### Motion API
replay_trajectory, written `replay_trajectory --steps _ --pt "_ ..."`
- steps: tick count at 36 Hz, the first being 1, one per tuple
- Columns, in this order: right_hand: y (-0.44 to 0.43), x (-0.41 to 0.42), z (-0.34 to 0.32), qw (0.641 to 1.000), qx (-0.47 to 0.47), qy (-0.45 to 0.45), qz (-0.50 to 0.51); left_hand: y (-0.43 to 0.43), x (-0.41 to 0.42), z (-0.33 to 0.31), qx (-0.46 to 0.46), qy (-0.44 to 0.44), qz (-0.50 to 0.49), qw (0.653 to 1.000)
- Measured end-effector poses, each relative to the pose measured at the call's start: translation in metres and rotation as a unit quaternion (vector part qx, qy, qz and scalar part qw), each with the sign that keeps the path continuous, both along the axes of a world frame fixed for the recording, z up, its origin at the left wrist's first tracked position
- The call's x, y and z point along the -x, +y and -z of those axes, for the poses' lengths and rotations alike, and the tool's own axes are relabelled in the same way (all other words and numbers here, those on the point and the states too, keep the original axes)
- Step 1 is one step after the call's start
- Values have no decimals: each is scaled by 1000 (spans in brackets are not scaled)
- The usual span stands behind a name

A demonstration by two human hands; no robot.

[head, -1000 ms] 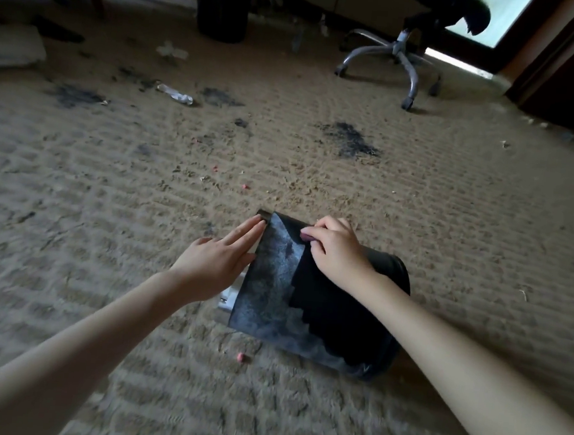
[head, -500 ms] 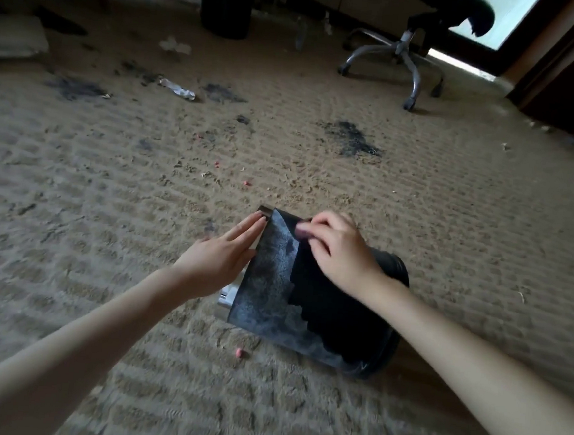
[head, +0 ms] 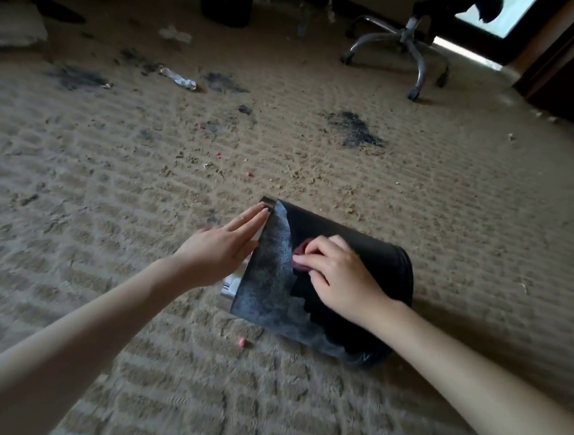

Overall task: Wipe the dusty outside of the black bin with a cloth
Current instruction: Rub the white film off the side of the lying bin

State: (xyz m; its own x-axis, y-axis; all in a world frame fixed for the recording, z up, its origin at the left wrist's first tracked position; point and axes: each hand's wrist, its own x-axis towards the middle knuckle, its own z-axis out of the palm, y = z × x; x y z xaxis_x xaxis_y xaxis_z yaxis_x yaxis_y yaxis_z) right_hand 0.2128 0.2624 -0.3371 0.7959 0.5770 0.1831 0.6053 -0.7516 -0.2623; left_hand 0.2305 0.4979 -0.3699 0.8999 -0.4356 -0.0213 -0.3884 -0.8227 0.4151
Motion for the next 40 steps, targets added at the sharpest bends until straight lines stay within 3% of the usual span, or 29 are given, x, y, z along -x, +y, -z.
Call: replay_trajectory --steps 4,8,10,14,18,23,30,40 --pt "-4 3 -3 1000 3 17 -19 0 -1 0 57 -1 -3 998" --pt "8 -23 -18 985 -133 69 81 -2 -4 -2 184 -63 -58 979" --pt "18 -46 -24 972 -146 120 139 -8 -3 3 208 -75 -97 970" --pt "43 -91 -28 962 -115 187 164 -16 -2 14 336 73 -205 916" --pt "68 -121 -28 959 -86 229 145 -16 -3 16 353 129 -202 904" --pt "77 -139 -15 938 -121 282 162 -11 0 20 356 156 -194 901" --pt "72 -150 -4 935 -78 286 195 -13 4 18 373 162 -193 893" --pt "71 -133 -12 969 -4 225 106 -10 7 16 376 155 -184 895"
